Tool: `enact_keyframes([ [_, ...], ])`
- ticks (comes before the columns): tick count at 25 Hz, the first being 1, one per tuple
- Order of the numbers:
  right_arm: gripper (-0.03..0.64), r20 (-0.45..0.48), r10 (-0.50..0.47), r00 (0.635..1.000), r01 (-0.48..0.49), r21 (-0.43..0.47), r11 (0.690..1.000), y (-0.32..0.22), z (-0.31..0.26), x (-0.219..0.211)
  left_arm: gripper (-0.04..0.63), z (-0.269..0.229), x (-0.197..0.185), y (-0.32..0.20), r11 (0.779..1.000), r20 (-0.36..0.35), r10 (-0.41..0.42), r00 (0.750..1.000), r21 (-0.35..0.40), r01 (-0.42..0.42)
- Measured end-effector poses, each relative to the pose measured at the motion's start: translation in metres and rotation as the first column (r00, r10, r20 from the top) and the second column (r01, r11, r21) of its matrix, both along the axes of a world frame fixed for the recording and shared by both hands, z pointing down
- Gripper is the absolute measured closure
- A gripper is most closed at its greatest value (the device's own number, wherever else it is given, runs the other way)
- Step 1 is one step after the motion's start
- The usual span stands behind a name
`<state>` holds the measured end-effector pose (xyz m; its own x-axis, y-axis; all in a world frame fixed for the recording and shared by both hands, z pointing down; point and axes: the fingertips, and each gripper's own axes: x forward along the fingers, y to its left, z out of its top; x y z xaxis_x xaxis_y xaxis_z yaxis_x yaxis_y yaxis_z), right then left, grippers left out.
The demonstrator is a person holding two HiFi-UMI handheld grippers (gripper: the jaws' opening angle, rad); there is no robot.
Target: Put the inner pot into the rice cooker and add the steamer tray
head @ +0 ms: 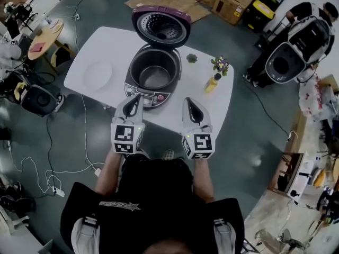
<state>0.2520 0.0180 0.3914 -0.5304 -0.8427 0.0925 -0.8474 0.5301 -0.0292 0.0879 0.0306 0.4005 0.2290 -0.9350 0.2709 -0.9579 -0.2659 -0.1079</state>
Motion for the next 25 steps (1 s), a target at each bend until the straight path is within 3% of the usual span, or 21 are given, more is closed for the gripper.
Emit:
enact_keyframes([
  [8, 0.612, 0.006, -0.102, 0.995, 0.102, 0.006, 0.995, -0.018, -0.002, -0.074, 0.584, 0.001, -0.07, -0.003, 0.995, 0.001, -0.101, 0.995, 0.002, 0.101],
  [25, 0.612, -0.002, -0.208, 0.978, 0.208, -0.034, 0.978, -0.089, 0.003, -0.278, 0.584, 0.009, -0.268, -0.058, 0.979, -0.015, -0.202, 0.979, -0.023, 0.202],
])
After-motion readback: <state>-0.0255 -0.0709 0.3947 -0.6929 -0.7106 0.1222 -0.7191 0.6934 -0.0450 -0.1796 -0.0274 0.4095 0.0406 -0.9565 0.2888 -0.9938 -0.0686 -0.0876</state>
